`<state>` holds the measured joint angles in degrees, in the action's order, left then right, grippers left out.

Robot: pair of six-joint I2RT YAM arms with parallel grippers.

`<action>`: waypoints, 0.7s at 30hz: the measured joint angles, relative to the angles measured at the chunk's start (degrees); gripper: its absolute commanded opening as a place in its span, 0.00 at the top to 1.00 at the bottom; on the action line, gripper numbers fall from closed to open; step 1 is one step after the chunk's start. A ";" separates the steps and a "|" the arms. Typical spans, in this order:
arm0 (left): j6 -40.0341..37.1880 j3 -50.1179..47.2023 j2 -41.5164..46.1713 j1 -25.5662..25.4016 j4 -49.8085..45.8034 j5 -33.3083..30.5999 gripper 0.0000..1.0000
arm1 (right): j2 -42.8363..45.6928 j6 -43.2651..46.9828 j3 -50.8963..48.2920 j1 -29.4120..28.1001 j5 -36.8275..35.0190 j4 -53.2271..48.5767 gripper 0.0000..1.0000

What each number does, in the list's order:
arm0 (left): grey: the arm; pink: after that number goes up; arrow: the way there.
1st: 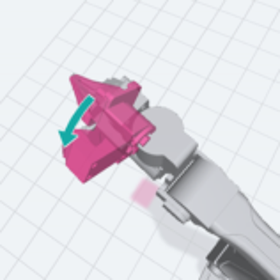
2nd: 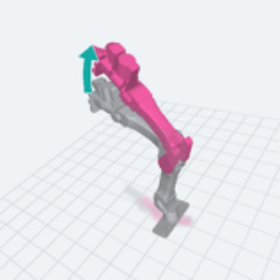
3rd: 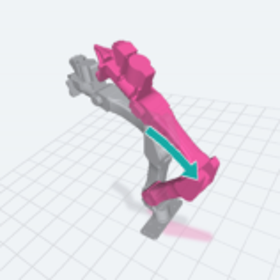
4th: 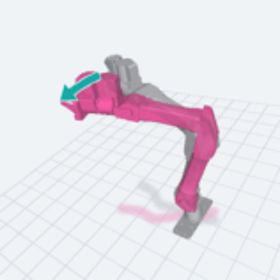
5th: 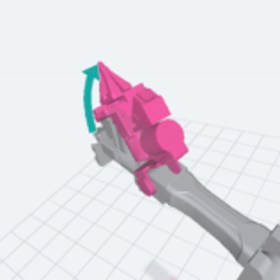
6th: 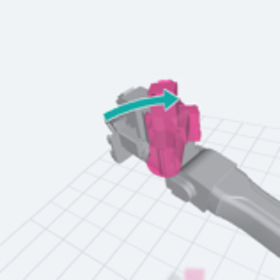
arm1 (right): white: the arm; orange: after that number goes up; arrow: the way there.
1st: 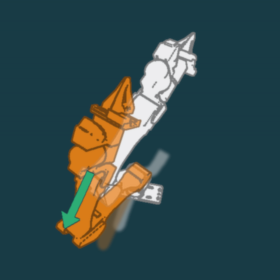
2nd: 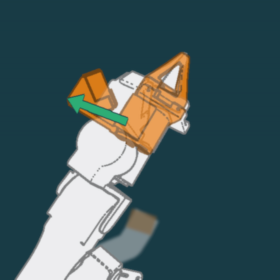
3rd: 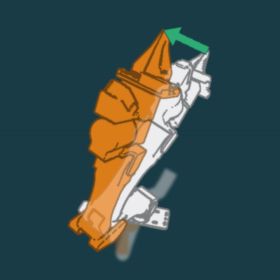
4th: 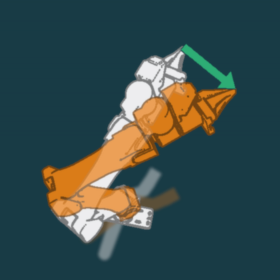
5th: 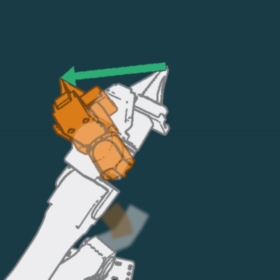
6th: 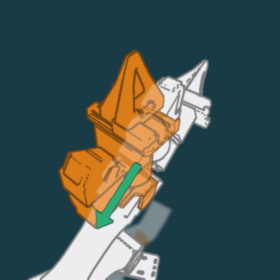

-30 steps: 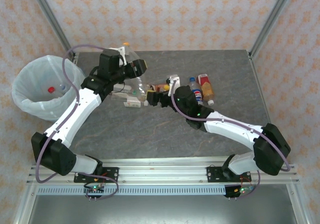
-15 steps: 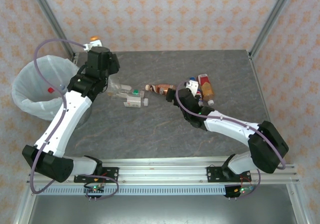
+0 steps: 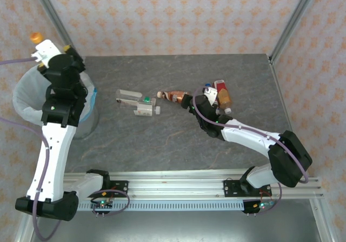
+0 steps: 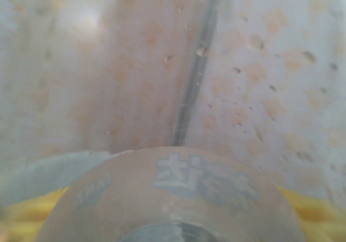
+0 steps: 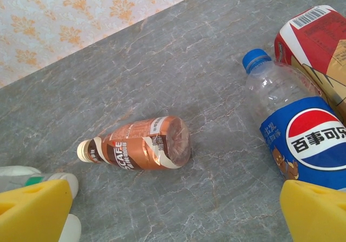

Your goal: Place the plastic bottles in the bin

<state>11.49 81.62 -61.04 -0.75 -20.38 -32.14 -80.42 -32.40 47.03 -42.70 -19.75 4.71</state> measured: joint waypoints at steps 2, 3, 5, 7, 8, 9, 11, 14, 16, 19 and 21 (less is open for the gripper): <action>0.17 0.02 -0.11 2.99 0.81 0.11 0.30 | 0.00 -0.26 -0.50 0.13 0.00 0.00 0.01; 0.20 0.02 -0.37 3.78 0.79 -0.09 0.30 | 0.00 -0.44 -0.68 0.15 0.00 -0.02 0.01; 0.59 0.02 -1.46 5.44 0.66 -0.96 0.29 | 0.00 -0.61 -0.92 0.26 0.02 -0.02 0.01; 2.14 0.00 -2.64 7.48 0.00 -1.16 0.29 | 0.00 -0.61 -0.96 0.37 0.02 0.00 0.01; 3.28 -0.17 -3.13 8.96 -0.31 -0.92 0.29 | 0.00 -0.61 -0.96 0.44 0.00 -0.02 0.01; 4.26 -0.48 -3.39 10.14 -0.59 -0.63 0.29 | 0.00 -0.61 -0.96 0.55 0.00 0.00 0.01; 7.17 -1.57 -3.63 13.05 -1.77 0.37 0.28 | 0.00 -0.59 -0.96 0.66 -0.02 0.00 0.01; 11.69 -2.29 -4.48 16.06 -4.55 3.15 0.24 | 0.00 -0.57 -0.96 0.74 0.00 0.02 0.01; 14.38 -2.36 -5.53 17.31 -6.43 5.62 0.20 | 0.00 -0.55 -0.96 0.74 0.00 0.02 0.01; 17.70 -2.45 -7.04 17.64 -8.63 8.44 0.09 | 0.00 -0.37 -0.96 0.74 0.02 0.04 0.01; 19.34 -2.38 -8.09 17.64 -10.40 9.79 0.04 | 0.00 -0.39 -0.98 0.96 0.26 0.17 0.01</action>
<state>30.83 79.24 -69.12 16.88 -30.79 -22.35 -80.42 -32.80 46.04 -41.74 -19.49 4.89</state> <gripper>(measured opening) 0.920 0.992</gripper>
